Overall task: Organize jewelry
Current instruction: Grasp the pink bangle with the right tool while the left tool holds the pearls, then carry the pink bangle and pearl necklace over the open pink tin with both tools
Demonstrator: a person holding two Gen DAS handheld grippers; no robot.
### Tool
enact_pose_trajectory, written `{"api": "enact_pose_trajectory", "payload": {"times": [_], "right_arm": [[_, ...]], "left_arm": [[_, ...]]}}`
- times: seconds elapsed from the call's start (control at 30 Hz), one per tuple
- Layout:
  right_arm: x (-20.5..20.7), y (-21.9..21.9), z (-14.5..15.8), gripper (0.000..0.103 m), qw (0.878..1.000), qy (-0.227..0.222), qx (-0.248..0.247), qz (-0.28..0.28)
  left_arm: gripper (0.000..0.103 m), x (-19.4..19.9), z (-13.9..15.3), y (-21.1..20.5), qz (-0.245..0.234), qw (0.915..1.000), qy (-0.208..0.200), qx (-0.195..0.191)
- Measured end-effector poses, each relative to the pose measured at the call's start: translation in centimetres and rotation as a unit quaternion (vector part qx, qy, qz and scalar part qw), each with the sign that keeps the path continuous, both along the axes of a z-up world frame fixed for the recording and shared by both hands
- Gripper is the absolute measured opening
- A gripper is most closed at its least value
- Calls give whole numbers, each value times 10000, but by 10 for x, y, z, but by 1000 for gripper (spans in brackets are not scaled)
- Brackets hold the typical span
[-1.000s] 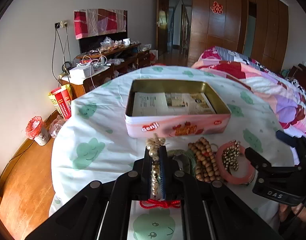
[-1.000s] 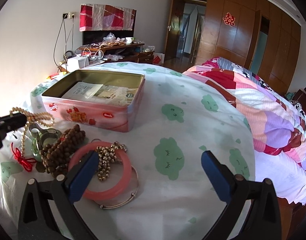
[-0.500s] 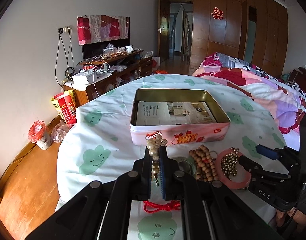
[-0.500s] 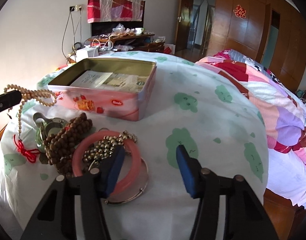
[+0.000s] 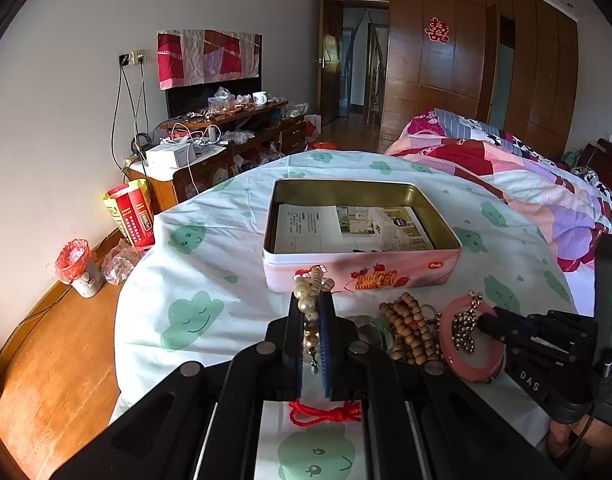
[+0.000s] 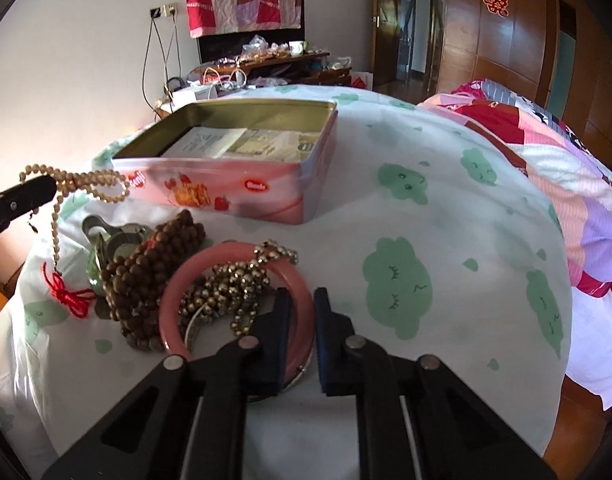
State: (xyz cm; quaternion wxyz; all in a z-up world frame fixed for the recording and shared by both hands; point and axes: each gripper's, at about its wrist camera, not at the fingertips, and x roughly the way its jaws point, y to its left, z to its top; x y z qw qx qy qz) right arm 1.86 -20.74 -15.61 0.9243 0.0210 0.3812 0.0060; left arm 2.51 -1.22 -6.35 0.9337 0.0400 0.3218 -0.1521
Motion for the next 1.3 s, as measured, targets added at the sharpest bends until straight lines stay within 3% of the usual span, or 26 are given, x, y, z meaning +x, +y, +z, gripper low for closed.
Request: {"api": "enact_pose_trajectory", "payload": {"times": [0.43, 1.3], "right_arm": [[1, -3, 21, 13, 9976, -390, -513, -244], [21, 2, 61, 13, 9944, -798, -688, 91]], "left_arm": [[6, -3, 7, 2, 8, 9999, -110, -15], [6, 28, 43, -1, -128, 9994, -293, 91]]}}
